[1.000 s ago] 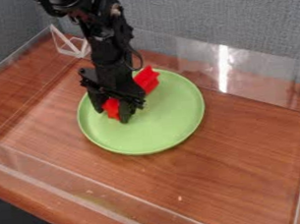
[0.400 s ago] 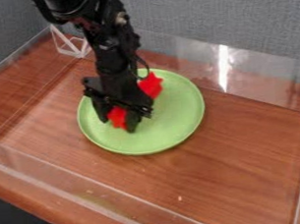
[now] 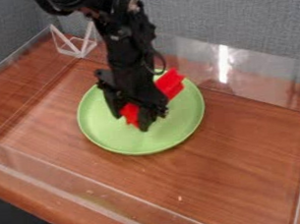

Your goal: Put the red object on the right side

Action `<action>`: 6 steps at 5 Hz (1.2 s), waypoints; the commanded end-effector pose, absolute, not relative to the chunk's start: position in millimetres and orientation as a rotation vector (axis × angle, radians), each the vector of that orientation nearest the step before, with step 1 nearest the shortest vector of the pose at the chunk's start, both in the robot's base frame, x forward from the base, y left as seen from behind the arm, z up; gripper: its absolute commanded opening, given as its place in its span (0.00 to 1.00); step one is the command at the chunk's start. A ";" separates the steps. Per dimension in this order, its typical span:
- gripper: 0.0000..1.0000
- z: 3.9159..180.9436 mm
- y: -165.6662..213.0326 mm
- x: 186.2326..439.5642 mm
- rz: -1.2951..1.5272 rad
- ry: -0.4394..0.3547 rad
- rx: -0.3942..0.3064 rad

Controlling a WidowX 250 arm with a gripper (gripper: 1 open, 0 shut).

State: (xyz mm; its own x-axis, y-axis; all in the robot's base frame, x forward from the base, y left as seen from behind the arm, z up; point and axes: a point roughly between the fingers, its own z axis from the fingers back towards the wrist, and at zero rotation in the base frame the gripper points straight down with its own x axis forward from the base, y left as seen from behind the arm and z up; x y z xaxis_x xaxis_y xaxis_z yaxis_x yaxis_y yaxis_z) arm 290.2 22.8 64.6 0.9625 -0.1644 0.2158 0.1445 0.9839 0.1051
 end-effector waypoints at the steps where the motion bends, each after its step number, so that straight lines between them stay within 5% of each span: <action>1: 0.00 81.2 36.2 299.6 -0.155 -0.255 0.099; 3: 0.00 65.2 64.6 307.2 -0.149 -0.211 0.102; 5: 0.00 71.5 -20.8 297.0 -0.538 -0.281 0.038; 6: 0.00 51.0 -70.8 288.4 -0.738 -0.267 -0.001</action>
State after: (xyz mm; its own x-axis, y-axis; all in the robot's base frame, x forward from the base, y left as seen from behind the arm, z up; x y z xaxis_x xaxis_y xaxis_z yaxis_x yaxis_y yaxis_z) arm 283.3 -72.3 42.4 0.7093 -0.6724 0.2116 0.6745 0.7346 0.0736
